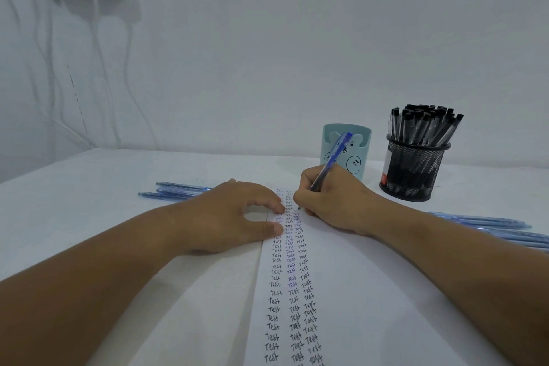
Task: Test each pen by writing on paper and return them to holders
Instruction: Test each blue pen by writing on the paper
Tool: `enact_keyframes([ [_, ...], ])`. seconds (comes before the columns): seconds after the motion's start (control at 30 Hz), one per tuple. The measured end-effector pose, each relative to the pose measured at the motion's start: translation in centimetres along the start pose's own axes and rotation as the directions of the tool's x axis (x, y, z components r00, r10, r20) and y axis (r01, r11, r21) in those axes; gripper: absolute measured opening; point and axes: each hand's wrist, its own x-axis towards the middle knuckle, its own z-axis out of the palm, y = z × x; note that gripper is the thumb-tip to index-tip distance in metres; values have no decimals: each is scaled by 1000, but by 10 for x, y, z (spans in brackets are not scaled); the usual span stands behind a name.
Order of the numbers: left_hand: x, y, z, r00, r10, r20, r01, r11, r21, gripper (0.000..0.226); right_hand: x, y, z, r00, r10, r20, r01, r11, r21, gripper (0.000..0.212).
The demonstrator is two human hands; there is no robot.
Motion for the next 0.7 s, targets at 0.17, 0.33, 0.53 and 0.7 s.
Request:
enact_keyframes([
  [0.17, 1, 1, 0, 1000, -8, 11, 8, 1000, 9, 35, -1, -1, -1, 1000, -4, 21, 5, 1000, -13, 19],
  [0.33, 1, 1, 0, 1000, -14, 8, 14, 1000, -1, 35, -1, -3, -1, 1000, -1, 30, 1, 1000, -14, 19],
  [0.53, 2, -2, 1, 1000, -15, 1, 15, 1000, -6, 33, 0, 0, 0, 1000, -7, -11, 7, 1000, -18, 24],
  [0.7, 1, -3, 1, 1000, -19, 3, 19, 1000, 5, 35, 1, -1, 0, 1000, -16, 1, 16, 999, -43, 27],
])
